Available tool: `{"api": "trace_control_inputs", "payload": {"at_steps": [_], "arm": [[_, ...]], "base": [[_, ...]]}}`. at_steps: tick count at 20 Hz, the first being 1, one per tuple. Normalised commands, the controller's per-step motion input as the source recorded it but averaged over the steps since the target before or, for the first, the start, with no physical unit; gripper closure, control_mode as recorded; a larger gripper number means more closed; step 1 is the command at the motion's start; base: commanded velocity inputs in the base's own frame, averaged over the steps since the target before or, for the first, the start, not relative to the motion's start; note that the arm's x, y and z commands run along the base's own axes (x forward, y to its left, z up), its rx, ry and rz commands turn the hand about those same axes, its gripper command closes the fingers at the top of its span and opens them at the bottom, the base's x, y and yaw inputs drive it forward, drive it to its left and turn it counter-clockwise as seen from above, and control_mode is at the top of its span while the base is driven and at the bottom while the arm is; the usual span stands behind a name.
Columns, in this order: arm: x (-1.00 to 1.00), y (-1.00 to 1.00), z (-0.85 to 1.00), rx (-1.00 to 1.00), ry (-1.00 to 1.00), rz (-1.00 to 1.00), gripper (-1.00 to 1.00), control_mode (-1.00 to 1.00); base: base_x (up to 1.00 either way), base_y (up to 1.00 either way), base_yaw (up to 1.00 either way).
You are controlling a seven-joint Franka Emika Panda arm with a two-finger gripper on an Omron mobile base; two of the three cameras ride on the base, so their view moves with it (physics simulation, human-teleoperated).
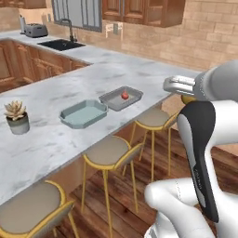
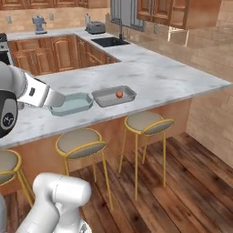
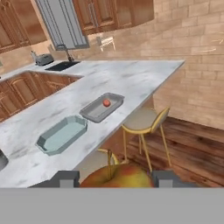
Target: Place the cold items (apple and peach) from the fridge in one tupperware on the dining counter. Place the warm items (kebab skewer and hot dog) in the stove area in another tupperware.
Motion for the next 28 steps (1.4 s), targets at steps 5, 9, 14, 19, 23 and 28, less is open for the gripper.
{"api": "trace_control_inputs", "payload": {"at_steps": [5, 9, 14, 19, 23, 28], "arm": [[0.00, 0.00, 0.00, 0.00, 0.00, 0.00, 1.00, 1.00], [0.00, 0.00, 0.00, 0.00, 0.00, 0.00, 1.00, 1.00], [0.00, 0.00, 0.00, 0.00, 0.00, 0.00, 1.00, 1.00], [0.00, 0.00, 0.00, 0.00, 0.00, 0.00, 1.00, 1.00], [0.00, 0.00, 0.00, 0.00, 0.00, 0.00, 1.00, 1.00], [0.00, 0.00, 0.00, 0.00, 0.00, 0.00, 1.00, 1.00]], "base": [[0.31, -0.95, 0.18], [0.42, -0.81, 0.26], [0.55, -0.61, 0.37], [0.69, -0.40, 0.48], [0.80, -0.17, 0.54], [0.73, -0.25, 0.55]]}}
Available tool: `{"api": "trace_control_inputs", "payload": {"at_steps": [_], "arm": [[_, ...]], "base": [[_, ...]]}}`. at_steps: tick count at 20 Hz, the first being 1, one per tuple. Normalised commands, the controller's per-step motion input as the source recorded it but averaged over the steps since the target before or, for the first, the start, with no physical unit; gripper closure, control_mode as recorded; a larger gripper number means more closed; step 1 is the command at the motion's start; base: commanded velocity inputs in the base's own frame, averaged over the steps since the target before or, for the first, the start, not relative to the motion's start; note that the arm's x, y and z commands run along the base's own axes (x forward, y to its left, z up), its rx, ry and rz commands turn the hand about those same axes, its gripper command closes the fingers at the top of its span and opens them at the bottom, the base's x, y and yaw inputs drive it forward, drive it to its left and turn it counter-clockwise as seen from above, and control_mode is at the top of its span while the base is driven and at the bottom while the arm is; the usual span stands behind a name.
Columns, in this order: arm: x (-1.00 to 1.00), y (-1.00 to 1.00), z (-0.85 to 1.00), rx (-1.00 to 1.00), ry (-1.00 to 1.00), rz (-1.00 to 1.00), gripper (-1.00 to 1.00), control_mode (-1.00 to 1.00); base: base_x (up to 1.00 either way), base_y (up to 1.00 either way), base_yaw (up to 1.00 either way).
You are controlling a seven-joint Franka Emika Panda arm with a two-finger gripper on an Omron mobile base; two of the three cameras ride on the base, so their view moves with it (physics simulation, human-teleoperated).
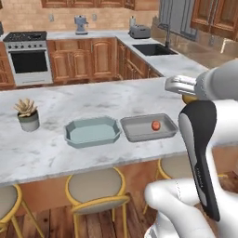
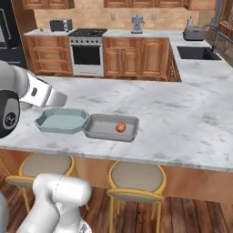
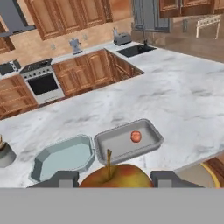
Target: Place the cold items (apple and peach) from the fridge in one tupperware on the dining counter. Place the warm items (kebab skewer and hot dog) in the stove area in another tupperware.
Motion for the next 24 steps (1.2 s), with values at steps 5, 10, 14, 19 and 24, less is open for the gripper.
{"api": "trace_control_inputs", "payload": {"at_steps": [5, 10, 14, 19, 24], "arm": [[0.00, 0.00, 0.00, 0.00, 0.00, 0.00, 1.00, 1.00], [0.40, -0.32, -0.07, 0.08, 0.18, 0.03, 1.00, -1.00], [1.00, -0.54, -0.36, 0.07, 0.68, 0.00, 1.00, -1.00], [1.00, -0.23, -0.65, 0.00, 0.73, 0.00, 1.00, -1.00], [1.00, -0.05, -0.76, 0.00, 0.37, 0.00, 1.00, -1.00]], "base": [[0.61, -0.59, 0.42], [0.47, -0.49, 0.14], [0.00, 0.00, 0.00], [0.00, 0.00, 0.00], [0.00, 0.00, 0.00]]}}
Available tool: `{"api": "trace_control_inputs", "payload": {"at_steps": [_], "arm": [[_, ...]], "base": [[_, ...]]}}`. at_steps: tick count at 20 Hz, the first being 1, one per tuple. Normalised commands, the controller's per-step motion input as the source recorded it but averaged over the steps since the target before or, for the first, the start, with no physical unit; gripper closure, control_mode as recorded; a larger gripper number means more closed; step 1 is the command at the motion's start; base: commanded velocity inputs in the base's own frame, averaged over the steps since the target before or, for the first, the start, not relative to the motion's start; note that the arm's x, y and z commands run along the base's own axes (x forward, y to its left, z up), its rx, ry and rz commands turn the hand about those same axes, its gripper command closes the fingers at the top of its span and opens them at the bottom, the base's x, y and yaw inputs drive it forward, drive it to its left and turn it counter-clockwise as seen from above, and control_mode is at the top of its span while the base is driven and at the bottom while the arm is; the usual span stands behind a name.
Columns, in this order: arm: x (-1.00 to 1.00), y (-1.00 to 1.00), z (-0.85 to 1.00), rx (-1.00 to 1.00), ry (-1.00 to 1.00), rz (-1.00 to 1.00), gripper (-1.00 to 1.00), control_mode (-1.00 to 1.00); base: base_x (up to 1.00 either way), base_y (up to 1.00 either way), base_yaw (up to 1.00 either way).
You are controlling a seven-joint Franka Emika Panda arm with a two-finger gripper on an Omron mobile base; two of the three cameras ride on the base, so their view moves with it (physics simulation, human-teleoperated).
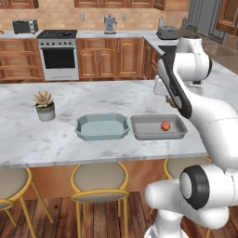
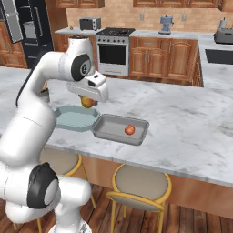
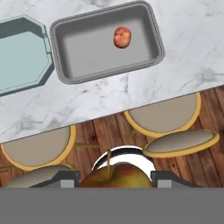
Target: Place the cold items (apple and peach) from the fridge in one tupperware on the dining counter. Place the warm items (kebab skewer and hot dog) in the stove area in another tupperware.
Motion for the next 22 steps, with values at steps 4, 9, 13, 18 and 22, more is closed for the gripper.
{"api": "trace_control_inputs", "payload": {"at_steps": [4, 9, 13, 18, 22], "arm": [[0.99, -0.05, -0.79, 0.00, 0.18, 0.03, 1.00, -1.00], [0.86, -0.04, -0.76, 0.00, 0.08, 0.04, 1.00, -1.00], [0.69, -0.10, -0.75, 0.00, 0.01, 0.06, 1.00, -1.00], [0.61, -0.14, -0.76, 0.00, 0.00, 0.07, 1.00, -1.00], [0.55, -0.12, -0.71, 0.00, 0.00, 0.08, 1.00, -1.00]], "base": [[0.00, 0.00, 0.00], [0.00, 0.00, 0.00], [0.00, 0.00, 0.00], [0.00, 0.00, 0.00], [0.00, 0.00, 0.00]]}}
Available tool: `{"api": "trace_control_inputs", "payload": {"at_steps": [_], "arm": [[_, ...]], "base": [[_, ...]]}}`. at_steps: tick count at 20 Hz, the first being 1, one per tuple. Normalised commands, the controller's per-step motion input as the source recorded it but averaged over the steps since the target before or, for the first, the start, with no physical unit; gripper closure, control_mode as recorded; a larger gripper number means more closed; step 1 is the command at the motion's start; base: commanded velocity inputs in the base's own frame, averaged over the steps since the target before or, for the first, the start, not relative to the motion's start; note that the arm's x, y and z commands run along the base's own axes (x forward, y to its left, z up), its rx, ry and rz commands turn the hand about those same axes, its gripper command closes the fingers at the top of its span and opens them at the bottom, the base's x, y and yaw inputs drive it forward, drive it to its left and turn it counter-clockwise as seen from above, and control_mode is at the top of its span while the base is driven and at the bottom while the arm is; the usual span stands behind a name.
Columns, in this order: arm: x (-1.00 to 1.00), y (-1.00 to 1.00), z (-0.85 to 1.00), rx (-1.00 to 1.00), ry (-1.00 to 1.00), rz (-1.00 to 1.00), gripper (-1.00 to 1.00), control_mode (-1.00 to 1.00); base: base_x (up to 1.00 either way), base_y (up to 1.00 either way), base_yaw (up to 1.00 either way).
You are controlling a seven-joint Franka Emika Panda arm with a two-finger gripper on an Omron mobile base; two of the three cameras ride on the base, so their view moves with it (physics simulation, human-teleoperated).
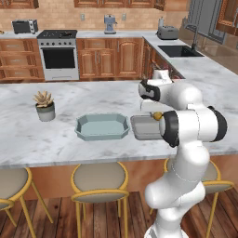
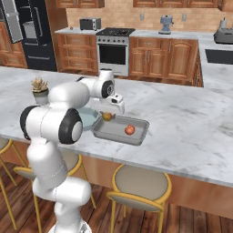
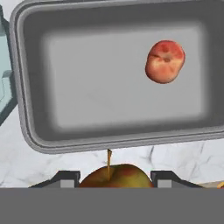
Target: Place the cold items (apple and peach) from the fridge in one tupperware on the dining counter. Place the warm items (kebab skewer and hot dog) in the stove area in another tupperware.
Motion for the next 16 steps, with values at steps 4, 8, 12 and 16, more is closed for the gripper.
{"api": "trace_control_inputs", "payload": {"at_steps": [4, 8, 12, 16], "arm": [[0.46, -0.06, -0.67, 0.00, 0.00, 0.09, 1.00, -1.00], [0.44, -0.01, -0.60, 0.00, 0.00, 0.08, 1.00, -1.00], [0.38, 0.00, -0.38, 0.00, 0.00, 0.05, 1.00, -1.00], [0.34, 0.00, -0.34, 0.00, 0.00, 0.05, 1.00, -1.00]], "base": [[0.00, 0.00, 0.00], [0.00, 0.00, 0.00], [0.00, 0.00, 0.00], [0.00, 0.00, 0.00]]}}
